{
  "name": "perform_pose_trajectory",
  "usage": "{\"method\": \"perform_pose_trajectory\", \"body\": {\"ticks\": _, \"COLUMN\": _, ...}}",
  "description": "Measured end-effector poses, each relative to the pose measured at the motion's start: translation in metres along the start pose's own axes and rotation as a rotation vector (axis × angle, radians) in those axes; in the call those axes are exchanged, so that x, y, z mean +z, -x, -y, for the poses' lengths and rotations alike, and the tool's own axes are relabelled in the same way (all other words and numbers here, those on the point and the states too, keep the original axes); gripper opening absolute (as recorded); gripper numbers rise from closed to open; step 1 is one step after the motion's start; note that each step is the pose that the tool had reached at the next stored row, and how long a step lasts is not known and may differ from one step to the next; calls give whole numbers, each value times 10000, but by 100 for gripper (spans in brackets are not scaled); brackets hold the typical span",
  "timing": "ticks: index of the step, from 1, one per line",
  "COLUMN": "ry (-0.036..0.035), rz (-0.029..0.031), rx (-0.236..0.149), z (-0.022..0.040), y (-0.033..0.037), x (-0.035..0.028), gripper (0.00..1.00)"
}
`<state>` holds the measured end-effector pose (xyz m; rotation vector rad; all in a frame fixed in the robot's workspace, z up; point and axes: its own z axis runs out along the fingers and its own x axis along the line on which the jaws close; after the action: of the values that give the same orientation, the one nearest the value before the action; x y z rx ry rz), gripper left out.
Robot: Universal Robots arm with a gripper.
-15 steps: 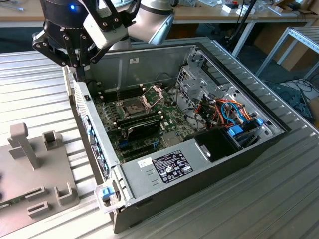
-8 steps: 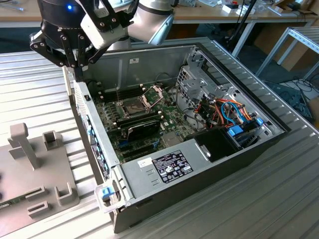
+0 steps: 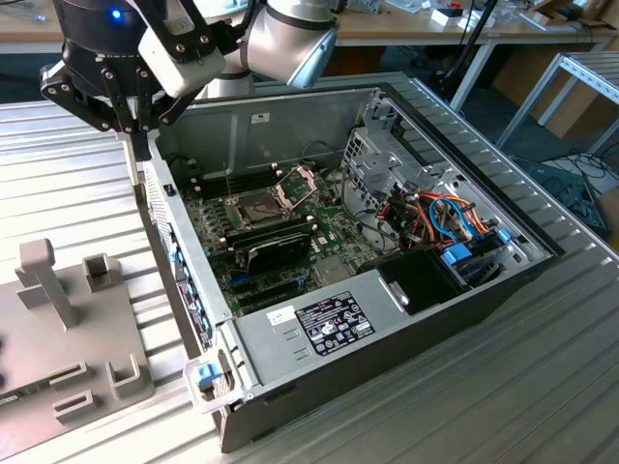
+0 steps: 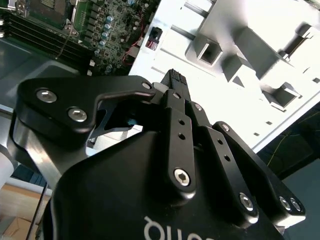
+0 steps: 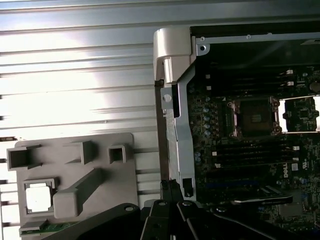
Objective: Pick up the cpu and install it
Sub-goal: 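Reach for the cpu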
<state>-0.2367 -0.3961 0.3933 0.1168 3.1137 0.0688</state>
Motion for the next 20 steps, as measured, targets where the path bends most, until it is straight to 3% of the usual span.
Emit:
{"method": "perform_pose_trajectory", "body": {"ticks": 8, "ry": 0, "rz": 0, "rx": -2, "z": 7, "y": -94, "x": -3, "gripper": 11}}
{"method": "perform_pose_trajectory", "body": {"ticks": 20, "ry": 1, "rz": 0, "rx": -1, "z": 18, "y": -312, "x": -8, "gripper": 11}}
